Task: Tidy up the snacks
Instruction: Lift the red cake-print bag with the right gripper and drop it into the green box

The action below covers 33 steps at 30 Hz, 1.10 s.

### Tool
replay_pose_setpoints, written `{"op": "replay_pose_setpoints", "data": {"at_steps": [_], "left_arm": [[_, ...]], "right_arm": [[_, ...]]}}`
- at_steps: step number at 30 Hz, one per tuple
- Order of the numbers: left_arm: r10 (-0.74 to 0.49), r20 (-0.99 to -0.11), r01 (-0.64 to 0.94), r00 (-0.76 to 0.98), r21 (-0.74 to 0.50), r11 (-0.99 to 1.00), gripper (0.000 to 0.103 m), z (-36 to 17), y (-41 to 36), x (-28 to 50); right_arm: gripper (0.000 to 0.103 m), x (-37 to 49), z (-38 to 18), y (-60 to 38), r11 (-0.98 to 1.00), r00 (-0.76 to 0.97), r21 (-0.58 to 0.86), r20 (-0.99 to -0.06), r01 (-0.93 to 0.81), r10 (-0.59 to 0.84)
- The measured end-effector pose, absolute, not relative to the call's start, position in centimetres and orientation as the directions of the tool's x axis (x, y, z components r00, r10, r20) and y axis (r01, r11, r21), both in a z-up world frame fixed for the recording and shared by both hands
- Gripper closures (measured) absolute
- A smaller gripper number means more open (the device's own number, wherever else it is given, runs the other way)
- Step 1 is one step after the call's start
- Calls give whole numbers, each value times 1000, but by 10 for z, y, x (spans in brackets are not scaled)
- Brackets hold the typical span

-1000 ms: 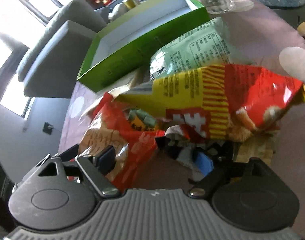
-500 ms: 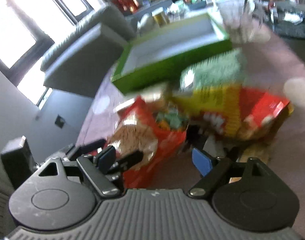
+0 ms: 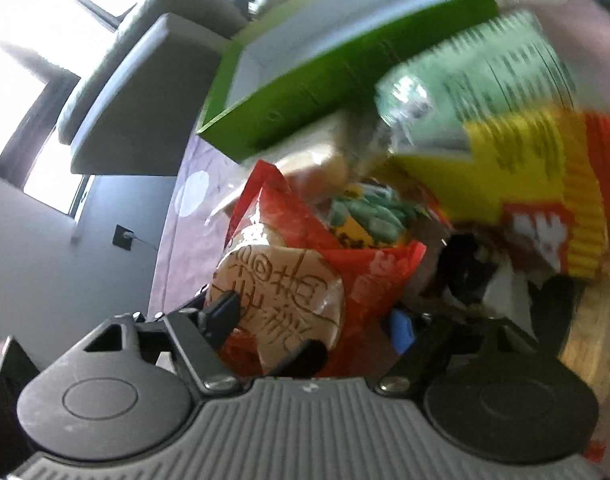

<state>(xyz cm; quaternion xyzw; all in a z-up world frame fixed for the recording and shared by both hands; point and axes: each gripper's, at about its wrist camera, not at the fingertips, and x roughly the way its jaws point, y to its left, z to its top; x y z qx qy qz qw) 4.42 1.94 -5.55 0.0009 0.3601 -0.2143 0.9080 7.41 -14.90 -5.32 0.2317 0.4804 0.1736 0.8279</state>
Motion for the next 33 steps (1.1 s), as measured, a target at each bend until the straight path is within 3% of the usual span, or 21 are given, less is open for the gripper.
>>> {"op": "replay_pose_setpoints", "data": {"at_steps": [5,15,33], "left_arm": [[-385,-621,372,683,-157,915,3,-41,19,37],[-366,-520,351,772,-130,927,3,5,13,44],[-338,-486,326,806,-112,939,3,32,-5,92]], "right_arm": [[59,65,-40,-151,849,527,512,-689,-132,497],[59,67,13,-153,858,641,426,-579,-288,503],[59,118,41,-163,859,702,389,-506,-332,501]]}}
